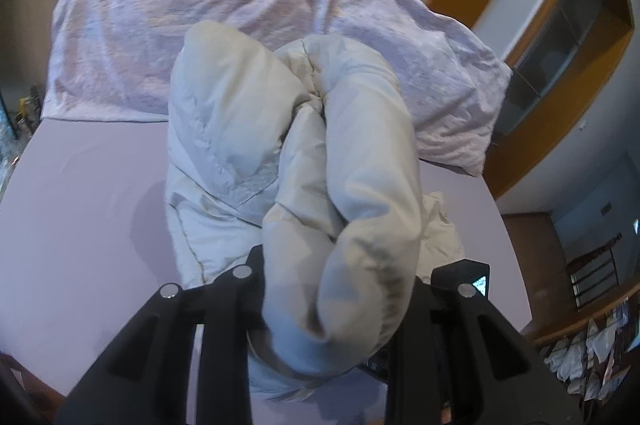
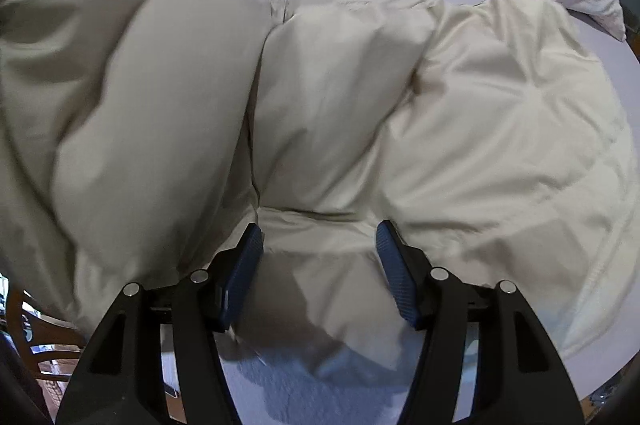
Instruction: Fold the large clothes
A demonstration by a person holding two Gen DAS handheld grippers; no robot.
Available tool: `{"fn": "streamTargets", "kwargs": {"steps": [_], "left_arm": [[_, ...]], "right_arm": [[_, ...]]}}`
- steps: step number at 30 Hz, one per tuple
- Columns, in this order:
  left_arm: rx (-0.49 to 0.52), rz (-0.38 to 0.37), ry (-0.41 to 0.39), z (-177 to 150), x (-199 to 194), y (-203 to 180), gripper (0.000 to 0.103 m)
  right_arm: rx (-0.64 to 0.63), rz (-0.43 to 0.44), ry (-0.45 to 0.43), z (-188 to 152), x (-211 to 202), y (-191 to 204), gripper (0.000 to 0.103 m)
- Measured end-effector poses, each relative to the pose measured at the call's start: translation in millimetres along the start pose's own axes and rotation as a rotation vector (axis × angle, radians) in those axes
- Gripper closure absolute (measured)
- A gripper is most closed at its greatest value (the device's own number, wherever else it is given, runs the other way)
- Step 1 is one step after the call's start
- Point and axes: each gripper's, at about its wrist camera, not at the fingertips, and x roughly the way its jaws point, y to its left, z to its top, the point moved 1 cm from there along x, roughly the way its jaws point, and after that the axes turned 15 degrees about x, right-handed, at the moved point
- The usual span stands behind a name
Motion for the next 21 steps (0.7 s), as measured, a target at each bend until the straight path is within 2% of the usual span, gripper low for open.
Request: {"fn": "streamTargets", "kwargs": {"steps": [8, 21], "left_arm": [[0.080, -0.101, 0.016, 11.8, 27.6, -56.2, 0.075], [0.198, -0.242, 0.108, -5.9, 92.4, -143.2, 0.074]], "right_arm": [[0.044, -0.004, -0.075, -3.8, -40.3, -39.9, 0.042], [0.193, -0.074, -0.128, -8.3, -66.7, -116.7, 0.041]]}}
